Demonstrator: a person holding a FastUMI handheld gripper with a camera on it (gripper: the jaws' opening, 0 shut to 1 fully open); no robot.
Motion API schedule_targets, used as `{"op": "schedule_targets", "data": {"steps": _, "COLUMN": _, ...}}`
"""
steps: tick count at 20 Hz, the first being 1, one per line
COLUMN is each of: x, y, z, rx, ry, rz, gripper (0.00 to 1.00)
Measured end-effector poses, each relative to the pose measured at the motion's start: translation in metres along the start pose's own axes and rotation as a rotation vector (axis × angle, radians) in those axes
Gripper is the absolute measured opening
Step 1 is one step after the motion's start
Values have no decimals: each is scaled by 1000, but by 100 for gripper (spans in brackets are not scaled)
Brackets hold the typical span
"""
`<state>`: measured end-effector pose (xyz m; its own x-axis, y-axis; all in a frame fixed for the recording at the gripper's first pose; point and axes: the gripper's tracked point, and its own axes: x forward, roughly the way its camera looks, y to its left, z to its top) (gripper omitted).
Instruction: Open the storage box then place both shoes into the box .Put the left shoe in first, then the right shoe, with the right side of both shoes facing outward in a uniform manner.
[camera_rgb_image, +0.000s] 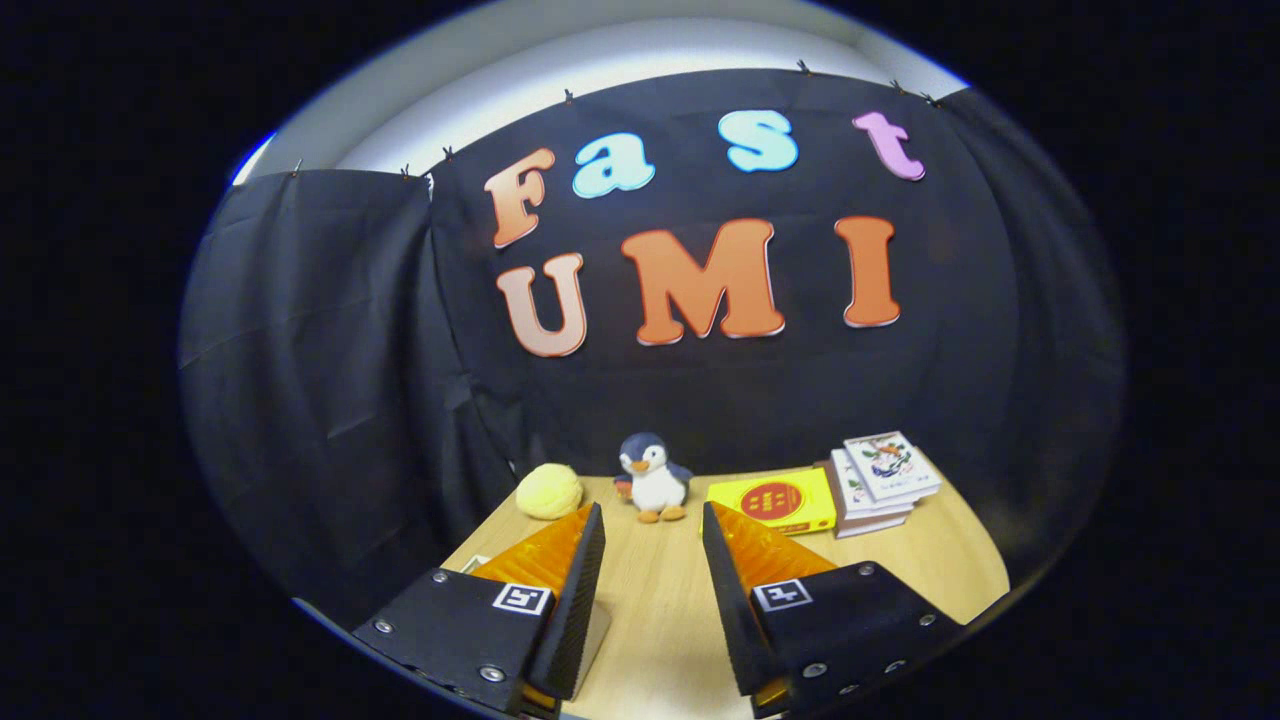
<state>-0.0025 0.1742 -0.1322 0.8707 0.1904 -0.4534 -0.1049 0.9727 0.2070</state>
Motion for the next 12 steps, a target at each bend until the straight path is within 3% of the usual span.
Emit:
{"op": "schedule_targets", "data": {"steps": 7, "x": -39, "y": -88, "z": 56, "rx": -45, "ry": -194, "rz": -79, "gripper": 84}}
{"op": "schedule_targets", "data": {"steps": 12, "x": -66, "y": -128, "z": 96, "rx": -57, "ry": -306, "rz": -114, "gripper": 87}}
